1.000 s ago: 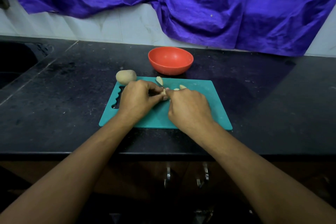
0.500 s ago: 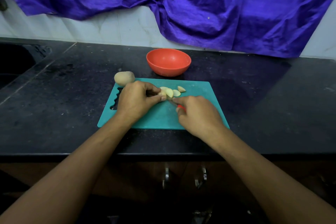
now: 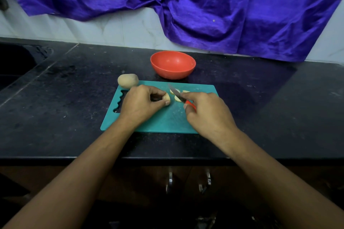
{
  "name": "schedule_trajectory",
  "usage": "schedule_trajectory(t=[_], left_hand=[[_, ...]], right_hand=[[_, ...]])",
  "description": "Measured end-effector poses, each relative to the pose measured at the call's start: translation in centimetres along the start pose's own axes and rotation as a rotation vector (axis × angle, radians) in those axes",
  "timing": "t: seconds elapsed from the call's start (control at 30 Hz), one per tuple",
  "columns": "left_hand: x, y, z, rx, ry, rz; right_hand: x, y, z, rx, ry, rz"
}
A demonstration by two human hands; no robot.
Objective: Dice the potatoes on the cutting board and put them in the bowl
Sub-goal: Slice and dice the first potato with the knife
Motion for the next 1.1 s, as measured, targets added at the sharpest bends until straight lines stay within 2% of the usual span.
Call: schedule_trajectory(t=[0.6,1.1], left_hand=[[0.2,0.7,-0.3,-0.037,0.047,0.062],[0.3,0.9,-0.4,-0.046,0.060,0.095]], right_hand=[[-0.8,-2.5,-0.4,0.030,-0.049,-0.208],[-1.2,-4.3,0.9,0.059,0.020,-0.327]])
Point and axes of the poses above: each hand's wrist, its own z-axis towards the middle knuckle, its own x-axis out of the back of the hand, y = z × x, the point moved 7 cm from there along z, towards the middle knuckle, and after that the axes turned 11 degrees about -y, right-handed, at the moved point
